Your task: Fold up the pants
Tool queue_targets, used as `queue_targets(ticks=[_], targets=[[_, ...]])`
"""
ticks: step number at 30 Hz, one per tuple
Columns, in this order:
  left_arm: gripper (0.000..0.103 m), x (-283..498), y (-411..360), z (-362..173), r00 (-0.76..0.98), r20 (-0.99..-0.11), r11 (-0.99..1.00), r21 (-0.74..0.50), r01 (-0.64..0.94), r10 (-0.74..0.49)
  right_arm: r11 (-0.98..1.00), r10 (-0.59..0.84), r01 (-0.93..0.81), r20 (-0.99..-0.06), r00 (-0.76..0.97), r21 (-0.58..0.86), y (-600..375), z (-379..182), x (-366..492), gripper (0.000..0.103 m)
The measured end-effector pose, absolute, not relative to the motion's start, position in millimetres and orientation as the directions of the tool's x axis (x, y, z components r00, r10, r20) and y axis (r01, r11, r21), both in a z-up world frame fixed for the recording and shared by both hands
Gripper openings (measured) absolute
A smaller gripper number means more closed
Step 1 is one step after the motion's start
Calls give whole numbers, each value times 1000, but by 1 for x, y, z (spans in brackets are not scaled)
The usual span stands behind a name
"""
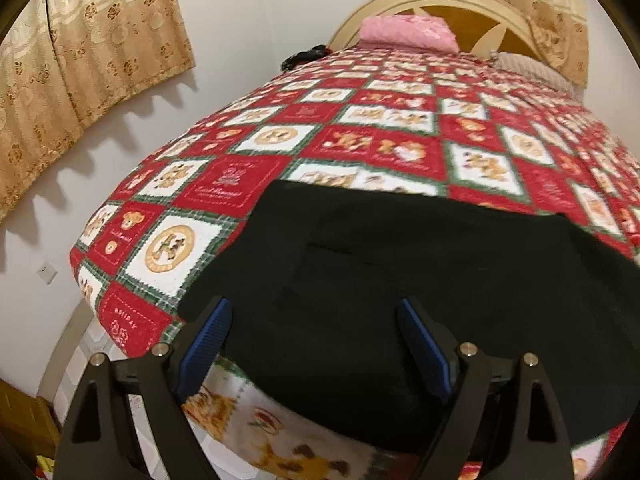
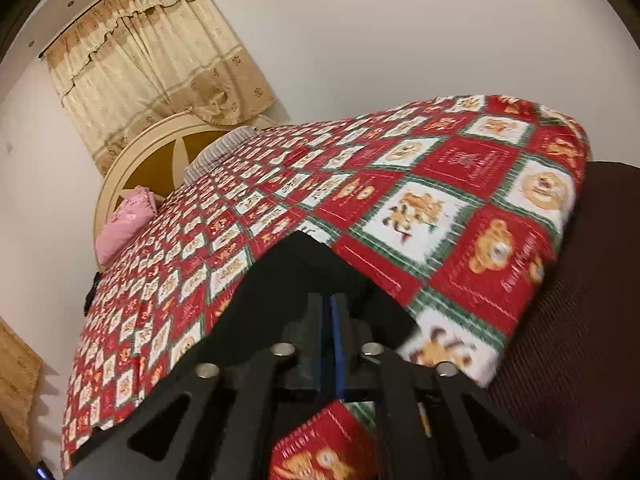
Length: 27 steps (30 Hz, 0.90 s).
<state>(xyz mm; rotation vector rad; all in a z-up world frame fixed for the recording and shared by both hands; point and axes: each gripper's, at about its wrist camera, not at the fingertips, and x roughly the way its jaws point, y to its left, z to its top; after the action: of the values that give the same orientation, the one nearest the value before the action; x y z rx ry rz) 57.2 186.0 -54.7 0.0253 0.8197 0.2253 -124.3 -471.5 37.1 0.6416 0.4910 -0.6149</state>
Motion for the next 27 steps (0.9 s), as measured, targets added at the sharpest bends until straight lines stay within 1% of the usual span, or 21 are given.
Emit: queue_targets(ticks=[1,2,4,6,9,10,12,14,15,17,21,25,27], targets=[[88,56,183,-53,666,-720,979,97,-180,194,641,-349,649,-598,722,410,-475,34,-121,42],[88,53,178,-47,679,-715,984,78,-159,167,639,-328,635,-593,736,434,-477,29,-118,61],[88,51,168,-40,696,-704,989,66,-131,139,635,-338,634,-579,742,442,-478,23,-118,63],[88,51,156,-32,711,-693,993,68,-96,116,628,-349,653,-596,723,423,-477,15,-115,63],[88,55,140,-24,725,-682,995,86,-51,97,643,-344,646,-598,724,412,-480,7,-108,63],[88,58,136,-23,727,-680,995,93,-45,97,656,-363,650,-595,717,383,-478,8,-104,62],[88,61,132,-23,726,-682,995,88,-42,91,680,-399,663,-599,694,314,-476,12,-95,50],[88,61,129,-22,724,-686,997,72,-38,77,682,-416,682,-627,658,264,-477,10,-84,7],[88,61,128,-23,723,-687,997,68,-35,72,680,-407,683,-637,654,267,-479,10,-82,7],[88,59,124,-22,726,-684,997,76,-28,72,684,-410,679,-630,660,266,-477,13,-84,7],[88,59,119,-22,725,-685,996,90,-19,75,701,-449,668,-573,685,250,-467,32,-104,7],[88,59,117,-23,720,-692,997,72,-15,61,678,-418,647,-541,730,349,-466,42,-133,7],[88,59,114,-23,720,-692,998,64,-3,46,675,-410,648,-551,727,352,-466,38,-138,7]])
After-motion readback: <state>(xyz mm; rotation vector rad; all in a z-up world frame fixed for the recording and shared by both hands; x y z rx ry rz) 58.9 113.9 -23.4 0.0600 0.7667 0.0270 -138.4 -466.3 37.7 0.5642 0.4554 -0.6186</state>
